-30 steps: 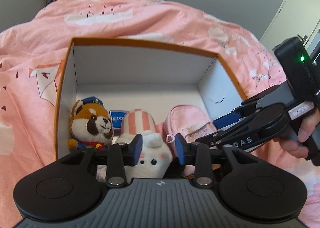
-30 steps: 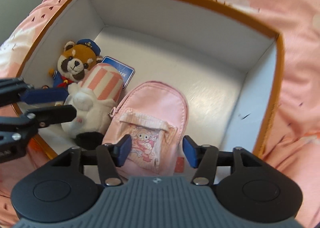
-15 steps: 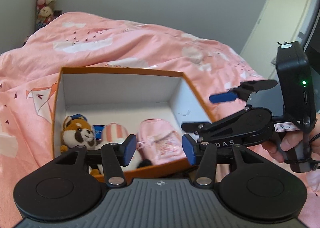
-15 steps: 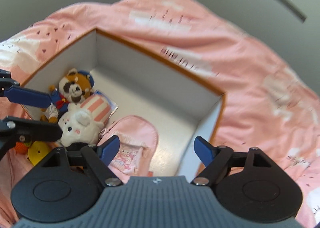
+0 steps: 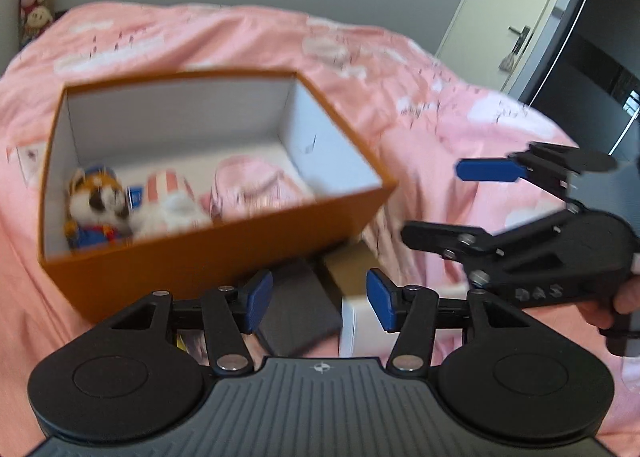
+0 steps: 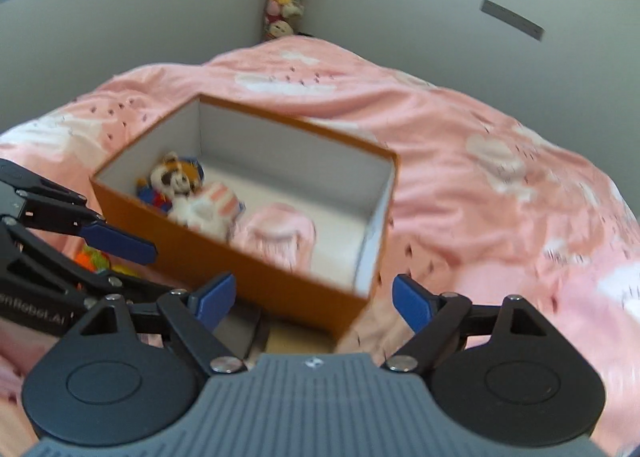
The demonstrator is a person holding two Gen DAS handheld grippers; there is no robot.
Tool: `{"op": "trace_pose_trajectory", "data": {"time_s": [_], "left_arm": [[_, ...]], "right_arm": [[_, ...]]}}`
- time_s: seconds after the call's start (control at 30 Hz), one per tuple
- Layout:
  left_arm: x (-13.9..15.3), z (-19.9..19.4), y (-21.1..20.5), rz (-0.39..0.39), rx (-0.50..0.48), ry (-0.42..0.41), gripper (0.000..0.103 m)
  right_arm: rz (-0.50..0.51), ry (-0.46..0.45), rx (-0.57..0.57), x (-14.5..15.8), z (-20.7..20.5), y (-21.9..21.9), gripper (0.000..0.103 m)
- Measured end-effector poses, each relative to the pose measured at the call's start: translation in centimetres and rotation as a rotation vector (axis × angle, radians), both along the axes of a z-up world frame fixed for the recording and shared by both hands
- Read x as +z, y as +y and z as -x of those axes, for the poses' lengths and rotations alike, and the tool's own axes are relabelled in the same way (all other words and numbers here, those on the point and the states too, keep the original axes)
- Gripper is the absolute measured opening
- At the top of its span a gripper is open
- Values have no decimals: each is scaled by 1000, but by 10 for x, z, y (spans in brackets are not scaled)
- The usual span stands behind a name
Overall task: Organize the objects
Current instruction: 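Withdraw the right gripper from the box toward the remaining items, then grasp the white glasses case with the right gripper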
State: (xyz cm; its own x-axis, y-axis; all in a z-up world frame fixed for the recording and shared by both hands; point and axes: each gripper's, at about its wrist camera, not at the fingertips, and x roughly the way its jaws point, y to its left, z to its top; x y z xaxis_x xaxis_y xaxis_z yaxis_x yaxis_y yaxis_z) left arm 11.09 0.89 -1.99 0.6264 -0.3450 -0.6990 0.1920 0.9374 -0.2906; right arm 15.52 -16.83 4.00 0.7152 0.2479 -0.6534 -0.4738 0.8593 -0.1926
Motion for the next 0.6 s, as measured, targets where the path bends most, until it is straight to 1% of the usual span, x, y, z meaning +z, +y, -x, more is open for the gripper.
{"op": "trace_pose_trajectory", "data": {"time_s": [0.1,0.13,0.2,0.3,0.43,0.6], "left_arm": [[-12,8,-1,7,-20,32,62],[-16,10,-2,0,-22,43,62],[-23,12,-2,-10,-28,69,62],[-32,14,-4,-3,-38,106,60],[-38,14,-10,-8,-70,131,60],[-44,12,-13,-21,-83,154,60]], "right_arm": [[27,20,-5,-14,18,-7,81],[40,24,-9,-19,23,-9,77],[68,49,-9,-32,32,-11,72],[121,89,-1,-51,42,-12,63],[201,97,32,-69,55,-8,62],[326,82,137,-85,61,7,63]]}}
